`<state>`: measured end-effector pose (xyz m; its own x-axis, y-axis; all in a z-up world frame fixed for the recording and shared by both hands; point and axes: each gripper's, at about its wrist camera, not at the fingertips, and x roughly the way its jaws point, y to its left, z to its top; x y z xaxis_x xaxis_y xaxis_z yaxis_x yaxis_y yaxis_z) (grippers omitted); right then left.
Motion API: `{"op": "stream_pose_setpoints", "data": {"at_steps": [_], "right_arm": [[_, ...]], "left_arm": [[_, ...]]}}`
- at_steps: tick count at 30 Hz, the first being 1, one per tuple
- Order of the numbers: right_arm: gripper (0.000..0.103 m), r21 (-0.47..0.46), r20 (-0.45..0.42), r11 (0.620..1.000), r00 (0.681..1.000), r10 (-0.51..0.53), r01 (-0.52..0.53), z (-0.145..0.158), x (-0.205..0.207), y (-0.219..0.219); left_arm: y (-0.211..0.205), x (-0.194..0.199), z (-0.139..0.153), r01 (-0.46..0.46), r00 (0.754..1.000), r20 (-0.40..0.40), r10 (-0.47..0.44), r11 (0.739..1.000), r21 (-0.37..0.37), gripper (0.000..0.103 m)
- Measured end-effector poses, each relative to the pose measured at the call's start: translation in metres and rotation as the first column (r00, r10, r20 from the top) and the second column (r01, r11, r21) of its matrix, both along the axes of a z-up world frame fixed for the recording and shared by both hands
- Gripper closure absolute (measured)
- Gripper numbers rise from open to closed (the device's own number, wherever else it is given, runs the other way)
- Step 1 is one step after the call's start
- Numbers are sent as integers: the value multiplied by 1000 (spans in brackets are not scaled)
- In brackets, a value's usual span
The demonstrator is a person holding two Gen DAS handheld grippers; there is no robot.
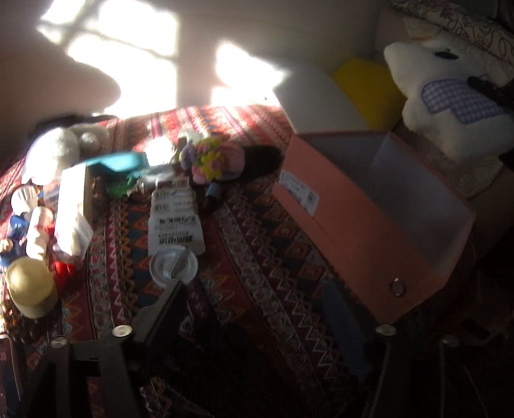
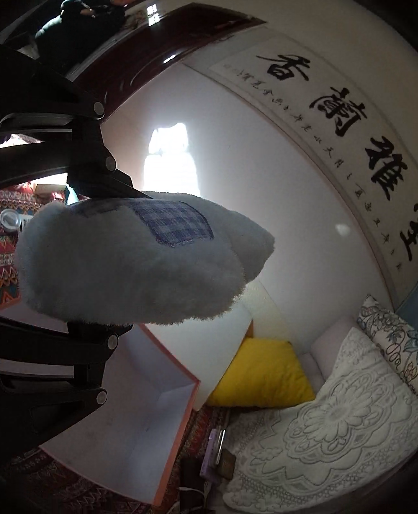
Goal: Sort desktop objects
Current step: 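Carry the plush bear and black glove into the pink box and release both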
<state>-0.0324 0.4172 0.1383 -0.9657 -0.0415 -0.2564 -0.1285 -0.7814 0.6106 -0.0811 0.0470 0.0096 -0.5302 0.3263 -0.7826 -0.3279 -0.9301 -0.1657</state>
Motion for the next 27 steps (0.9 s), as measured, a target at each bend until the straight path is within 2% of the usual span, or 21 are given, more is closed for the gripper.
{"op": "stream_pose_setpoints", "data": {"at_steps": [2,4,5,6,8,10,11,12,14,18,22,27], "right_arm": [[45,-27,29,1000,1000,5,-4,-15,-3,15],[45,-50,54,999,998,10,-7,-28,-8,25],[45,-51,61,999,998,8,-5,-33,-11,27],[44,-49,68,999,998,4,-1,-37,-12,30],[44,-49,75,999,997,-1,4,-37,-15,32],[44,-49,80,999,997,-4,8,-37,-18,34],[44,-47,78,999,997,-3,7,-36,-18,33],[44,-46,76,999,997,-2,6,-35,-19,33],[44,-43,71,999,997,0,3,-33,-19,33],[44,-32,79,999,997,-12,14,-33,-19,35],[44,-32,80,999,997,-22,25,-36,-16,40],[44,26,100,996,991,-91,89,-37,-9,46]], "left_arm": [[0,16,-52,-20,989,145,20,1000,-2,12],[4,29,-86,-46,975,215,53,998,-38,12],[8,32,-99,-62,972,223,78,995,-79,9],[14,34,-110,-69,973,211,93,990,-121,1],[27,36,-130,-69,983,156,102,976,-209,2],[34,41,-132,-65,991,100,89,973,-221,8],[34,44,-126,-61,995,67,77,975,-215,42],[30,45,-115,-59,997,41,68,979,-195,94],[18,46,-91,-70,997,6,72,989,-126,93],[17,50,-19,-69,987,-146,62,997,-39,93],[52,40,59,54,958,-284,-34,996,65,92],[133,1,126,237,912,-373,-172,962,135,90]]}}
